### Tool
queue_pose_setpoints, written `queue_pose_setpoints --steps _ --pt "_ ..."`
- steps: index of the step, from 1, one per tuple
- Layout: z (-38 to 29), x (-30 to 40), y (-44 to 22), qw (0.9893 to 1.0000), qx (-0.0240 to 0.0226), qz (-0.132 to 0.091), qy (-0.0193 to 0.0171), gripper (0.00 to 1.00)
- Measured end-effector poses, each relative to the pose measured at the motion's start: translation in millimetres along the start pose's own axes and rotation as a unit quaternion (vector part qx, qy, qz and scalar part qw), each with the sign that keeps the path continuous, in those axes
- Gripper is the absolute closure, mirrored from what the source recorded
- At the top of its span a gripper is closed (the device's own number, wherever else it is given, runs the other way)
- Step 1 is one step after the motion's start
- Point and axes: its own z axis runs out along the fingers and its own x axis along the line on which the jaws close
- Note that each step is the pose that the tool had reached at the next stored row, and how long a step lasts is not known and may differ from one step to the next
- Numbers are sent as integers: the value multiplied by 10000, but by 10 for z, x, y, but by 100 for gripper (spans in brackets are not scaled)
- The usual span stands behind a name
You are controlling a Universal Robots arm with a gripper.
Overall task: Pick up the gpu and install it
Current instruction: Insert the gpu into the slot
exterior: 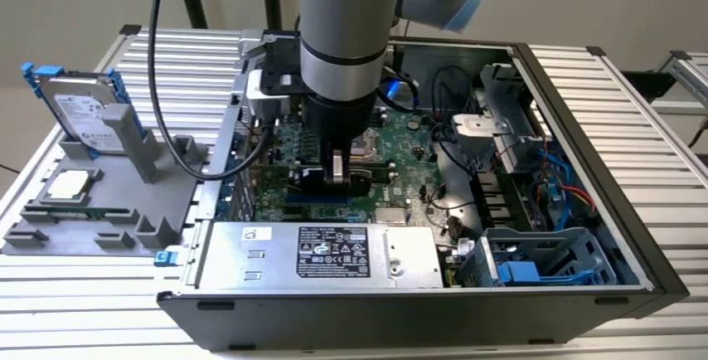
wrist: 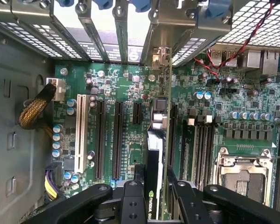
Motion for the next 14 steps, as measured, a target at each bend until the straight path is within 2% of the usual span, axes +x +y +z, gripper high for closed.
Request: queue_pose_setpoints --steps 14 --pt "79 8 5 10000 4 63 0 100"
